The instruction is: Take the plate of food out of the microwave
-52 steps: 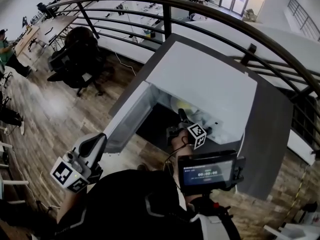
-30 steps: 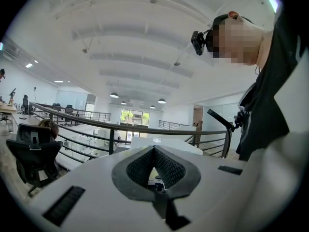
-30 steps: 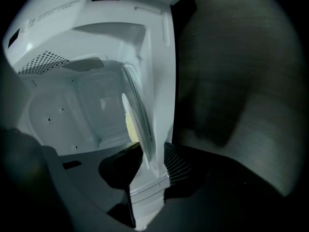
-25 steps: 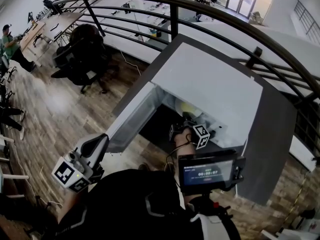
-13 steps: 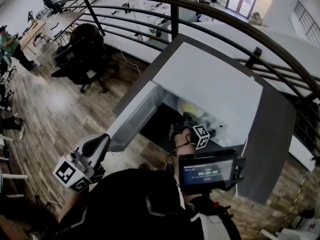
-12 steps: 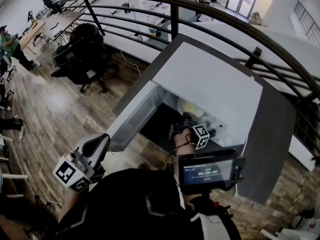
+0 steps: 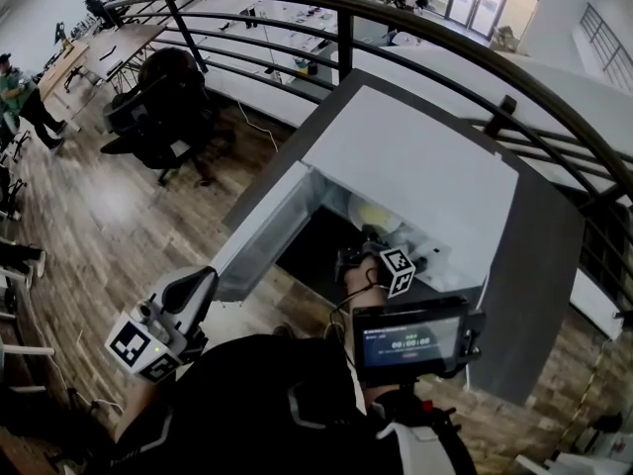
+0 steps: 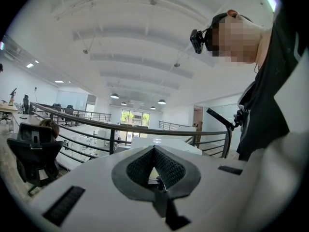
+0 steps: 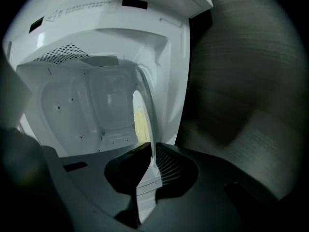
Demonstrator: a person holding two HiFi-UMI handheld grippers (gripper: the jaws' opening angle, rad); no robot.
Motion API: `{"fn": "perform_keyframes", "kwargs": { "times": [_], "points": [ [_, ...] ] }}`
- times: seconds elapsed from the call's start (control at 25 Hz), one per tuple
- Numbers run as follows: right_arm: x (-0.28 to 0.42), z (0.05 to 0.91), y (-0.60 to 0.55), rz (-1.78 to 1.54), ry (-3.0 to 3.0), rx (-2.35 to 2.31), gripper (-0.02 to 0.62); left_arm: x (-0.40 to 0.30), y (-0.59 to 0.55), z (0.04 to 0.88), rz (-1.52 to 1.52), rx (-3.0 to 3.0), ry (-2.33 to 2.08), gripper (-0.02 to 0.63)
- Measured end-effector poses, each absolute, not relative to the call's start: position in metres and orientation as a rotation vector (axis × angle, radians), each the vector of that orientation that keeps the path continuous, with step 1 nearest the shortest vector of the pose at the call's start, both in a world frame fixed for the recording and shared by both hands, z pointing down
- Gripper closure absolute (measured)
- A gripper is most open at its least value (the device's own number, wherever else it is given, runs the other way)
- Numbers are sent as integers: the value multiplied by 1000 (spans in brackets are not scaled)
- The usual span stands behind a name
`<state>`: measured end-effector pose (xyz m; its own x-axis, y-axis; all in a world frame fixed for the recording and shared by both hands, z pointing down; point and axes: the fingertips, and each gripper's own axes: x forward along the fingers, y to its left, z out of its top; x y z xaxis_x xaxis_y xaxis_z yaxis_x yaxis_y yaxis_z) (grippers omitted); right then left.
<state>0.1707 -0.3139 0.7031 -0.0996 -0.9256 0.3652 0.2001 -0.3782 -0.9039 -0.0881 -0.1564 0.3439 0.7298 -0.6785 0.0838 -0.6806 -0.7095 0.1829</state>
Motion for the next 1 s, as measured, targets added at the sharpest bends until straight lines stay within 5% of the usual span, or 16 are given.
{"fn": "perform_keyframes", "kwargs": {
  "times": [1.0],
  "points": [
    [168,675,-262,-1570,1138,-1260,581,-96,-144,363,54,2756,-993,603]
  ]
}}
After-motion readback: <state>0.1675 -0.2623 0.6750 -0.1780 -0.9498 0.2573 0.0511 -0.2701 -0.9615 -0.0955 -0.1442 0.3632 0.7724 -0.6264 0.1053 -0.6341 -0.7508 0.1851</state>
